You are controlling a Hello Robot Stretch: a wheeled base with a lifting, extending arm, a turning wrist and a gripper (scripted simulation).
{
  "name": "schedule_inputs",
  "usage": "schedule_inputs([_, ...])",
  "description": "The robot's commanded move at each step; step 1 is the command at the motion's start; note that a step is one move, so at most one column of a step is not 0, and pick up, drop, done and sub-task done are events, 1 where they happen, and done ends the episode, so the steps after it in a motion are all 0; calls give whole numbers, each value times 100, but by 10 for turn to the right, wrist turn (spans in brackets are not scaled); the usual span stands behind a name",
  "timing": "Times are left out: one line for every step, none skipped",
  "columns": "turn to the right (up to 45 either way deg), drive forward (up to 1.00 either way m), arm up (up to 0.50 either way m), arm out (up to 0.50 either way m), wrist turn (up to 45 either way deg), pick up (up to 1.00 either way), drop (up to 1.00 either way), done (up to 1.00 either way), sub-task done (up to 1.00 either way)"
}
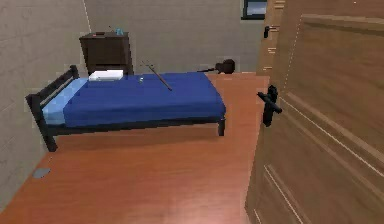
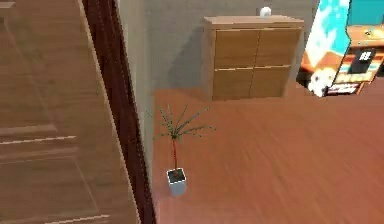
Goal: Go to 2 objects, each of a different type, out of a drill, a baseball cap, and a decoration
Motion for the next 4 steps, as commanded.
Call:
schedule_inputs([0,100,0,0,0,0,0,0,0])
schedule_inputs([0,15,0,0,0,0,0,0,0])
schedule_inputs([90,0,0,0,0,0,0,0,0])
schedule_inputs([30,0,0,0,0,0,0,0,0])
